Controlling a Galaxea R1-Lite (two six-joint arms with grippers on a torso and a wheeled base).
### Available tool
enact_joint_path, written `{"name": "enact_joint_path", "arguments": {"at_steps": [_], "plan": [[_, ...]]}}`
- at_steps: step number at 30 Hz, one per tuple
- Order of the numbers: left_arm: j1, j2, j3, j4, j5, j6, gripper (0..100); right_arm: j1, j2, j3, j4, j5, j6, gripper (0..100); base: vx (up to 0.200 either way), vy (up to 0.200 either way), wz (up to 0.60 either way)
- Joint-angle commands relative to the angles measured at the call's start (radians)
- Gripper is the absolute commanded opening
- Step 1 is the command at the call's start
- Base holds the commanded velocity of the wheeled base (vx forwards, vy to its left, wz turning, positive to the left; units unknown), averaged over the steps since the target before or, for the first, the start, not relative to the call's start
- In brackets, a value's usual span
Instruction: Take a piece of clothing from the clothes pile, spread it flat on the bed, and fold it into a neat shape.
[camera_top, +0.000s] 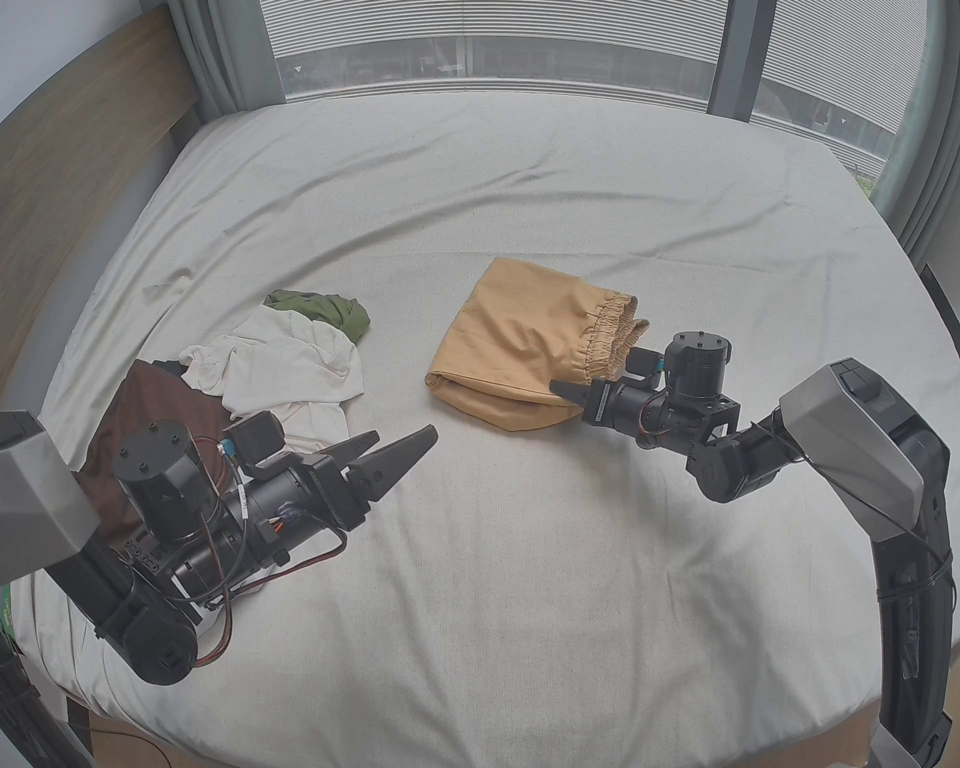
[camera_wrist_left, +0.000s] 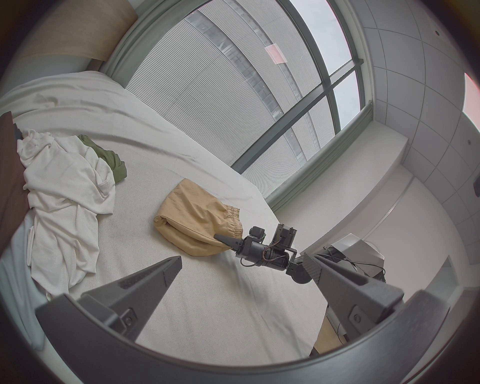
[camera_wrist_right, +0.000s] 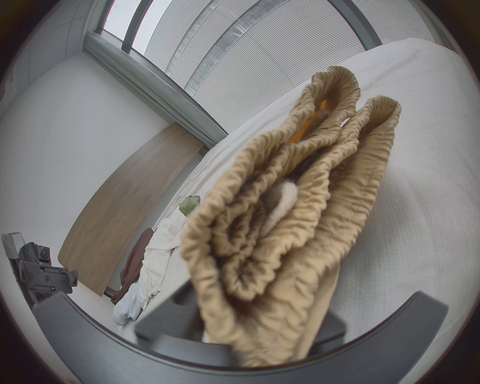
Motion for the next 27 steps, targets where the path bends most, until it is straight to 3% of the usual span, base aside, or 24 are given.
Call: {"name": "enact_joint_path", "arguments": {"at_steps": [1, 7, 14, 18, 24, 27], "plan": [[0.000, -0.003, 0.000, -0.001, 0.000, -0.002, 100, -0.001, -0.011, 0.056, 0.002, -0.040, -0.012, 100, 0.000, 0.000, 0.00], [0.001, -0.013, -0.002, -0.001, 0.000, -0.025, 100, -0.031, -0.093, 0.160, -0.003, -0.046, -0.029, 100, 0.000, 0.000, 0.00], [0.001, -0.024, -0.005, -0.001, 0.000, -0.035, 100, -0.083, -0.298, 0.329, -0.106, -0.066, -0.030, 100, 0.000, 0.000, 0.00], [0.001, -0.024, -0.011, -0.001, 0.000, -0.035, 100, -0.099, -0.358, 0.341, -0.125, -0.069, -0.027, 100, 0.000, 0.000, 0.00], [0.001, -0.024, -0.017, -0.001, 0.000, -0.037, 100, -0.083, -0.362, 0.324, -0.150, -0.060, -0.024, 100, 0.000, 0.000, 0.00], [0.003, -0.026, -0.020, -0.001, 0.000, -0.037, 100, -0.019, -0.336, 0.311, -0.147, -0.043, -0.006, 100, 0.000, 0.000, 0.00]]}}
